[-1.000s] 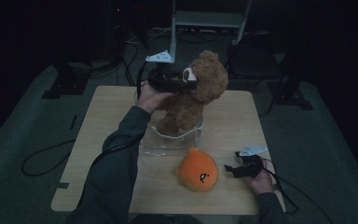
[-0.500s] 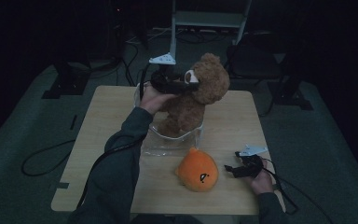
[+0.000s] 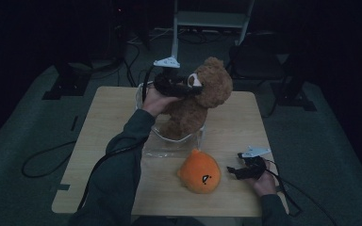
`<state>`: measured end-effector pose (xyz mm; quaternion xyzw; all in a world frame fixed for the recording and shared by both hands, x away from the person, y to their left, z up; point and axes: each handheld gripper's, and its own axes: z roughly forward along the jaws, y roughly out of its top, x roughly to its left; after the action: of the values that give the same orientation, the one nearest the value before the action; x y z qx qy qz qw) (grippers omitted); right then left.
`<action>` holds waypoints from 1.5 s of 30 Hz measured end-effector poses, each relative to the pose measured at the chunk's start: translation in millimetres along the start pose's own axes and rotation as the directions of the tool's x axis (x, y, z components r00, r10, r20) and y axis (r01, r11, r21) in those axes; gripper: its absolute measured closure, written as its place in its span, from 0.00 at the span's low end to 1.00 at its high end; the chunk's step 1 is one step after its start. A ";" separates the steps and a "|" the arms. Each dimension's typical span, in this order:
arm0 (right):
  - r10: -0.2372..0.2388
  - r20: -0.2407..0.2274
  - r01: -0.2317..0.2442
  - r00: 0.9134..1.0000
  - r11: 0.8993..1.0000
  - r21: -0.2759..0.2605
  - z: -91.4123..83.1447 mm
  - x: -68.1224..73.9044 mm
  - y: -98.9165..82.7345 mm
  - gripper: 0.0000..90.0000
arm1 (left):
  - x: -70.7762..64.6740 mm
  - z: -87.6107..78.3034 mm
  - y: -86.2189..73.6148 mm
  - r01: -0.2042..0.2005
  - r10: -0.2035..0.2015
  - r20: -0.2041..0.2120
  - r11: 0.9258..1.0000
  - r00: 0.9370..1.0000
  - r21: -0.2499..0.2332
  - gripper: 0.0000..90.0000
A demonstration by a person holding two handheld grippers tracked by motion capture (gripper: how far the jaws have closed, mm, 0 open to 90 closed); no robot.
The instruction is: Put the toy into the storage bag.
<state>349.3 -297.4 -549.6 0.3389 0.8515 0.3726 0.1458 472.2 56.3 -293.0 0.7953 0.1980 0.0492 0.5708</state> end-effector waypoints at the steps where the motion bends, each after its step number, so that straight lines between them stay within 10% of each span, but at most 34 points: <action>1: -0.001 0.000 0.001 1.000 1.000 0.000 0.0 -0.1 0.0 0.19 | 0.2 0.5 -0.5 -0.001 0.001 0.001 1.000 1.000 0.004 0.47; 45: 0.000 0.000 0.000 1.000 1.000 0.001 -0.1 0.0 0.0 0.19 | 7.9 2.5 -21.0 0.014 -0.013 -0.006 0.994 1.000 0.106 0.45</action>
<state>349.2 -297.5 -549.5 0.3388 0.8517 0.3724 0.1457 474.8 62.7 -314.5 0.8231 0.2072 0.0366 0.5274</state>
